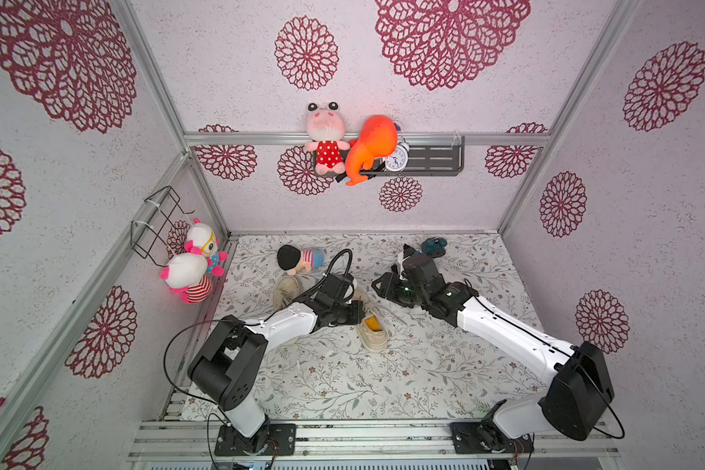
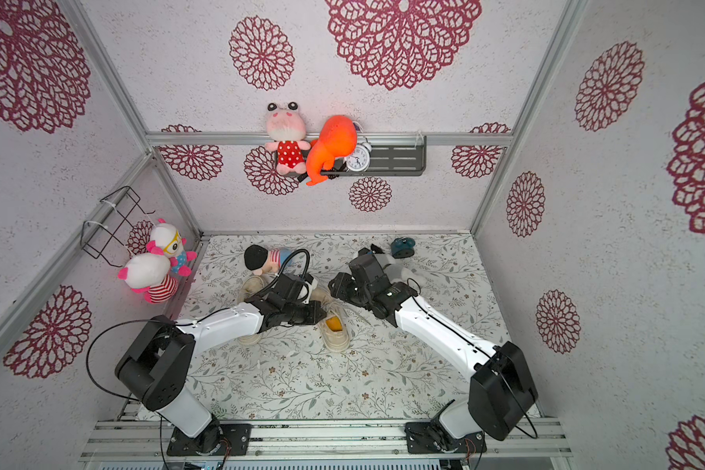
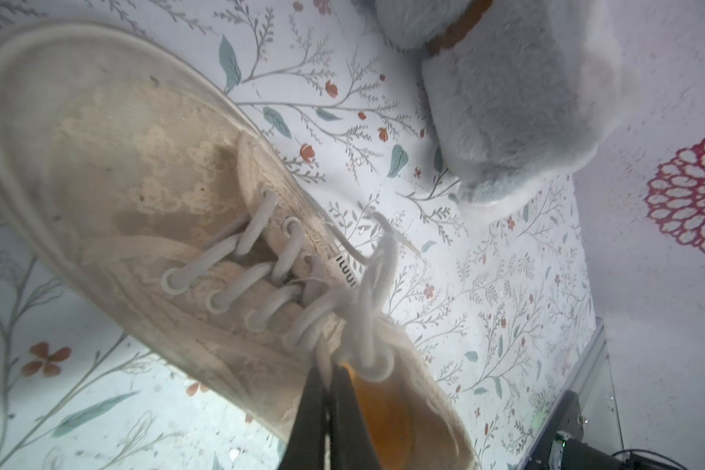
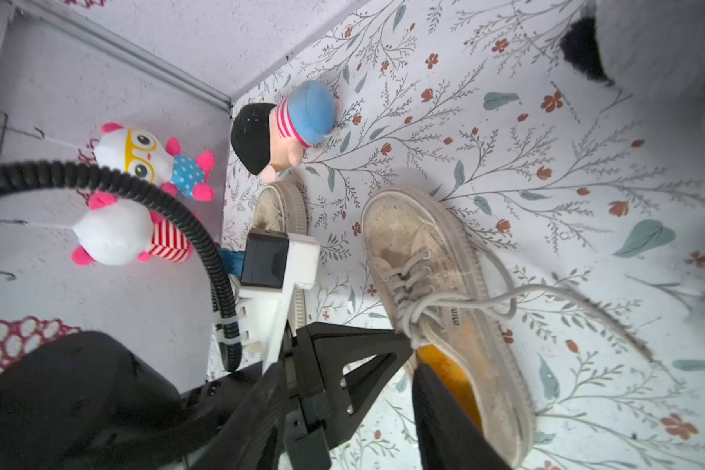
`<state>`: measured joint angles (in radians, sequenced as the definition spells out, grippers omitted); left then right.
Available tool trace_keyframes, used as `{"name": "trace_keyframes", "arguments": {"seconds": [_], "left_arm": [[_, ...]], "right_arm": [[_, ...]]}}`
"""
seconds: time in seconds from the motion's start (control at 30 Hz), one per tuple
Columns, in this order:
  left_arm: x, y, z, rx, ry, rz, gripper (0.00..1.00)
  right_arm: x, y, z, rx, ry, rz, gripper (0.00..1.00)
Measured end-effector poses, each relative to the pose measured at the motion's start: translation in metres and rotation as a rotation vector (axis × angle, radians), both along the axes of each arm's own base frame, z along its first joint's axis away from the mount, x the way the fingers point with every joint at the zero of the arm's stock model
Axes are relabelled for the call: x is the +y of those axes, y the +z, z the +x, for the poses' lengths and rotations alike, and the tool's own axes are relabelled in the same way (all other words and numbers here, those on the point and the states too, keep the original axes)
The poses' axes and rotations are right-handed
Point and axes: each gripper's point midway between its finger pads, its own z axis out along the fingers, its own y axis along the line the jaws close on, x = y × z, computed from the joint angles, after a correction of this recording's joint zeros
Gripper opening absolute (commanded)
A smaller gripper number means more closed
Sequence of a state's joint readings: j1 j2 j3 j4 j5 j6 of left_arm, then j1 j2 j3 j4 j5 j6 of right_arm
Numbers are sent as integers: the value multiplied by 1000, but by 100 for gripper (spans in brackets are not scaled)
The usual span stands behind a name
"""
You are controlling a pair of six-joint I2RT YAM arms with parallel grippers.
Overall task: Remove the insole from the shoe
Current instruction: Untie the shoelace on the shoe.
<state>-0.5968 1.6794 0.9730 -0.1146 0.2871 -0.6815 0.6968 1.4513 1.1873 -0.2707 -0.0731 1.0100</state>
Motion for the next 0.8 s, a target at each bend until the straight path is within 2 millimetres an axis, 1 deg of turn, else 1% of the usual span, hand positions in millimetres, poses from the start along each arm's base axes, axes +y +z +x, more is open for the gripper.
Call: {"name": "trace_keyframes", "arguments": {"seconds": [0.07, 0.13, 0.2, 0.23, 0.3, 0.33, 0.43, 0.67, 0.8], "left_arm": [[-5, 2, 3, -3, 18, -25, 0], [-9, 3, 4, -2, 31, -40, 0], [-13, 2, 1, 1, 36, -52, 0], [-16, 2, -2, 3, 35, -56, 0], [-21, 0, -7, 7, 32, -62, 0], [-23, 0, -8, 8, 32, -63, 0], [-25, -1, -11, 8, 39, -71, 0], [-24, -2, -12, 4, 51, -80, 0], [-23, -3, -12, 3, 51, -80, 0]], "right_arm": [[-1, -6, -2, 74, -61, 45, 58], [-1, -13, -5, 134, -112, 89, 64], [0, -26, -9, 197, -161, 134, 69], [0, -33, -12, 225, -183, 154, 80], [0, -50, -17, 278, -223, 188, 86], [-1, -58, -19, 302, -241, 202, 86], [0, -70, -23, 345, -274, 241, 87], [14, -72, -7, 351, -316, 353, 89], [22, -82, 2, 369, -340, 393, 91]]}}
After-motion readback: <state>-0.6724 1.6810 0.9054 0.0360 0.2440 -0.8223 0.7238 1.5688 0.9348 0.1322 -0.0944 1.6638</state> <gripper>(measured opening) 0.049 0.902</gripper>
